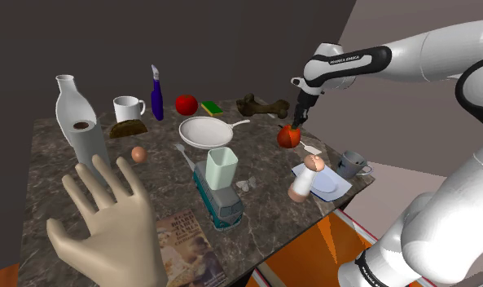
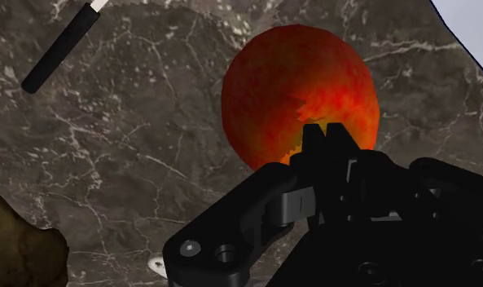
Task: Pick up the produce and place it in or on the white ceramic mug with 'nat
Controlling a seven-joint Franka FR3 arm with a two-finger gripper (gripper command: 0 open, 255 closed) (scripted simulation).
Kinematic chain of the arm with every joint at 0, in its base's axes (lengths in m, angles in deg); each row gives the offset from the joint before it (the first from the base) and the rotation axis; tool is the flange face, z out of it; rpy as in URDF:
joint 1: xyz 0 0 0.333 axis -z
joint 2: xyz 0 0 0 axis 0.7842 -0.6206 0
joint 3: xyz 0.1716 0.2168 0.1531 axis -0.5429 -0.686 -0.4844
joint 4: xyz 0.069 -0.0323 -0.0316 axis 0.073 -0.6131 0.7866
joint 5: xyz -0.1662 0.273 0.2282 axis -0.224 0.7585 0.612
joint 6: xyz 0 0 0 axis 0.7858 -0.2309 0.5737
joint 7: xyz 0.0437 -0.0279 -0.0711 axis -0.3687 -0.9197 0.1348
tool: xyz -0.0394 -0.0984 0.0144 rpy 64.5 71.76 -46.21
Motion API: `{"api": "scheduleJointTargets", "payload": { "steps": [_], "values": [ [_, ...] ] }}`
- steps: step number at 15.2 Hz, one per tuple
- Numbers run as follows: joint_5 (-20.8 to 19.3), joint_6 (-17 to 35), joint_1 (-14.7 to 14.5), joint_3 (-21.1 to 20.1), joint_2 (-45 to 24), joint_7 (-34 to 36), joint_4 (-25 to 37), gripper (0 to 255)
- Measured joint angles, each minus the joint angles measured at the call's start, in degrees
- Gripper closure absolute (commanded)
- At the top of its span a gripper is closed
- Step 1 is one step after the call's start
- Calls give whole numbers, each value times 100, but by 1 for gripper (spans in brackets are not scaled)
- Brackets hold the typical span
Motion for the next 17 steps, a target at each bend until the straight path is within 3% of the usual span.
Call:
{"api": "scheduleJointTargets", "payload": {
  "steps": [17],
  "values": [
    [-144,-1299,-15,-20,295,116,1031,255]
  ]
}}
